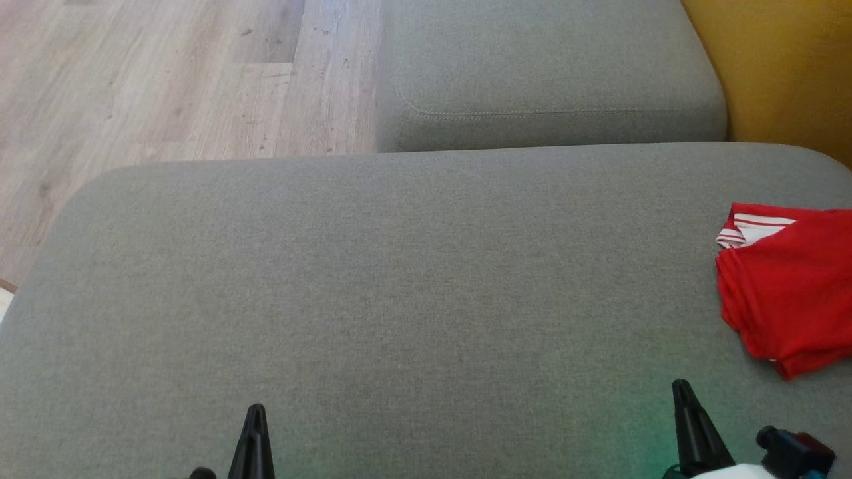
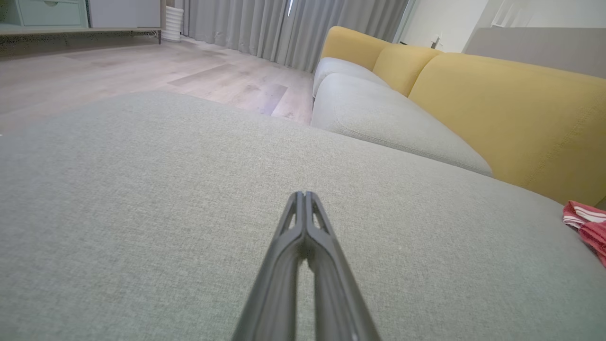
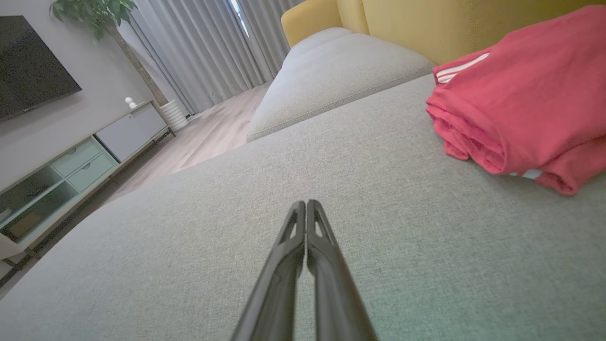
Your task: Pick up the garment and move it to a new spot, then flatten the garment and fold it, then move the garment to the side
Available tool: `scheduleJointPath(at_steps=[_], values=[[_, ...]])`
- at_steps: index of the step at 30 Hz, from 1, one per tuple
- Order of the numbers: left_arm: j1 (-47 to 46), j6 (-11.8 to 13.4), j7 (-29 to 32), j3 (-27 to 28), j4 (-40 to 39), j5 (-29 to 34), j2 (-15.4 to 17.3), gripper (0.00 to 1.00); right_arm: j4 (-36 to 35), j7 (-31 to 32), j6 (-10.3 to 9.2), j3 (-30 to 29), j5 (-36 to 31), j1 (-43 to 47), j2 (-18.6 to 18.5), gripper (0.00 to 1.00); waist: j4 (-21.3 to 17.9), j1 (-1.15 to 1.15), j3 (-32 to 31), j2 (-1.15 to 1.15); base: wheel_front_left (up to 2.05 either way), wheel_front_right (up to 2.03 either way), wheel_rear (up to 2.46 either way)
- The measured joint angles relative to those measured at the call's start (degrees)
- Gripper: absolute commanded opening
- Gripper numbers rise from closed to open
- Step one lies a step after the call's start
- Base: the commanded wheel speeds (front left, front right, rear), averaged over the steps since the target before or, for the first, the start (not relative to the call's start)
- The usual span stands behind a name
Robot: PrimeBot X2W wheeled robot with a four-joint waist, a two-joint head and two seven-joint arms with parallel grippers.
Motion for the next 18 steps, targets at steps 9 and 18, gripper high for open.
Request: scheduleJointPath(at_steps=[9,18], values=[[-1.5,-1.0,1.5,0.9,0.7,-7.1,0.2,0.00,0.0,1.3,0.00,-0.9,6.6,-1.4,0.0,0.00,-0.4,0.00,0.5,0.00,0.00,0.00,0.00],[-2.7,-2.1,2.5,2.1,1.2,-13.4,0.3,0.00,0.0,2.8,0.00,-1.6,12.5,-2.6,0.0,0.00,-0.7,0.00,0.9,0.00,0.00,0.00,0.00]])
